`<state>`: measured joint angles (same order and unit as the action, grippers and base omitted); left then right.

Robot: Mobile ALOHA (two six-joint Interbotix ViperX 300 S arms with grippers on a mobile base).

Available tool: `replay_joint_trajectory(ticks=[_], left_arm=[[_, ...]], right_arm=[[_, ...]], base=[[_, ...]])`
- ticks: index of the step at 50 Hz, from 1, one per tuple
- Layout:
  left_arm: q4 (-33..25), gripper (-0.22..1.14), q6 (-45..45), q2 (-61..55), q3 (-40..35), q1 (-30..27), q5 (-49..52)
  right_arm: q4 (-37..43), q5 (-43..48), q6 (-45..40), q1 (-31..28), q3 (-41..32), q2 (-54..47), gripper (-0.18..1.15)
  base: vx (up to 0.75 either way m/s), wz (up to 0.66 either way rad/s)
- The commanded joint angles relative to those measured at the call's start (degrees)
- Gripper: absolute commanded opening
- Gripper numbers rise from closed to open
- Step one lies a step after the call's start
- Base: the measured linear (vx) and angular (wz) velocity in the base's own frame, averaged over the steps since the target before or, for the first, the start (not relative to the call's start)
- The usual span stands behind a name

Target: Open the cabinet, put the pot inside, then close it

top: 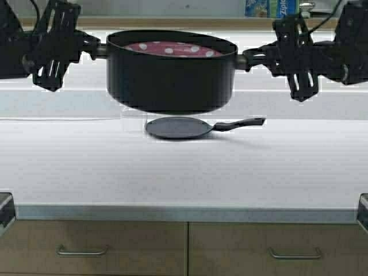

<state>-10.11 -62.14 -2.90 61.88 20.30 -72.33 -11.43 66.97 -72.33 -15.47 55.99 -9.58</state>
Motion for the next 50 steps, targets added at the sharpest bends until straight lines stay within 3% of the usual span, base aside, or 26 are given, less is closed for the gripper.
replay_joint_trajectory(ticks=[1,17,33,50], left_arm=[[0.4,0.02,3.0,7.6,-1.5,1.6,8.0],[-0.4,0.02,9.9,20.1,-6.3,2.6,25.8],[-1.8,0.02,12.3,25.2,-12.1,2.9,34.5],[-3.3,0.02,16.6,29.4,-14.9,3.8,41.2]], right_arm=[[0.0,-5.8,1.1,-2.6,-0.9,8.8,0.06],[0.0,-21.2,-0.3,-3.3,-2.5,20.9,0.06],[-0.3,-38.3,-1.7,-3.7,-9.1,28.7,0.06],[-0.1,-43.0,-1.5,-6.0,-11.8,34.7,0.06]], base=[[0.0,0.0],[0.0,-0.01],[0.04,0.01],[0.18,-0.01]])
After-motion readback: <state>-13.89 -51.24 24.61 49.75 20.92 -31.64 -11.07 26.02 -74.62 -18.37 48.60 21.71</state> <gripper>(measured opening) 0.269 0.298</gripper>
